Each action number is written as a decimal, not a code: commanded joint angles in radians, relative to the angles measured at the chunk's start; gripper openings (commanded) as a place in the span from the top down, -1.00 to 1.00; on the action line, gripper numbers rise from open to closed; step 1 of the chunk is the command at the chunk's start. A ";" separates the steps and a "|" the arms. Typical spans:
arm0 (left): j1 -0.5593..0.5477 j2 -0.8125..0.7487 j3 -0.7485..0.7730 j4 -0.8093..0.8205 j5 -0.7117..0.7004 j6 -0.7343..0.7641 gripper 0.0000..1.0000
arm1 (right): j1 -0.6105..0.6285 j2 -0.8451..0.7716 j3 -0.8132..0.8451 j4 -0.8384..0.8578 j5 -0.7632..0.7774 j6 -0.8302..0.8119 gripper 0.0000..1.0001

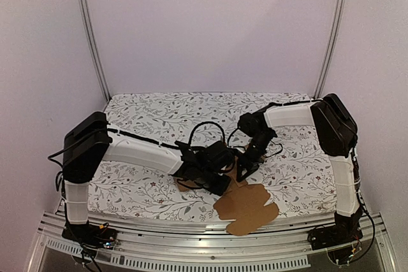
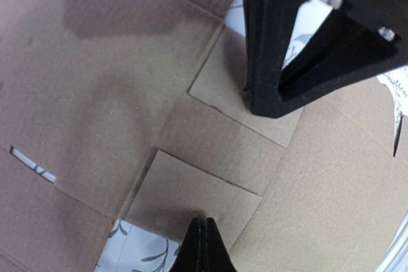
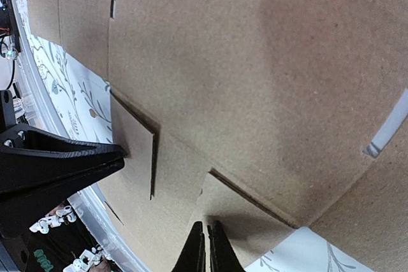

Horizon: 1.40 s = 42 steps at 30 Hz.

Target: Fold the paper box

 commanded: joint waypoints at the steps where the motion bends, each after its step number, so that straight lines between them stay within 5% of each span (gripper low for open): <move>1: 0.019 0.123 0.014 -0.127 -0.020 0.023 1.00 | -0.011 0.128 -0.061 0.075 0.349 0.001 0.92; 10: 0.005 0.165 0.001 -0.199 -0.107 0.036 1.00 | -0.020 0.118 -0.068 0.075 0.354 0.029 0.92; 20: 0.005 0.124 -0.017 -0.174 -0.140 0.058 1.00 | 0.009 0.000 -0.176 0.170 0.574 0.160 1.00; 32: 0.024 0.020 -0.039 -0.074 -0.175 0.063 1.00 | 0.007 -0.015 -0.158 0.170 0.519 0.155 1.00; 38: 0.018 -0.298 -0.271 0.157 -0.396 0.028 0.55 | -0.010 -0.068 -0.144 0.162 0.422 0.131 1.00; 42: 0.075 -0.429 -0.394 0.177 -0.426 -0.082 -0.04 | -0.021 -0.078 -0.141 0.160 0.393 0.108 1.00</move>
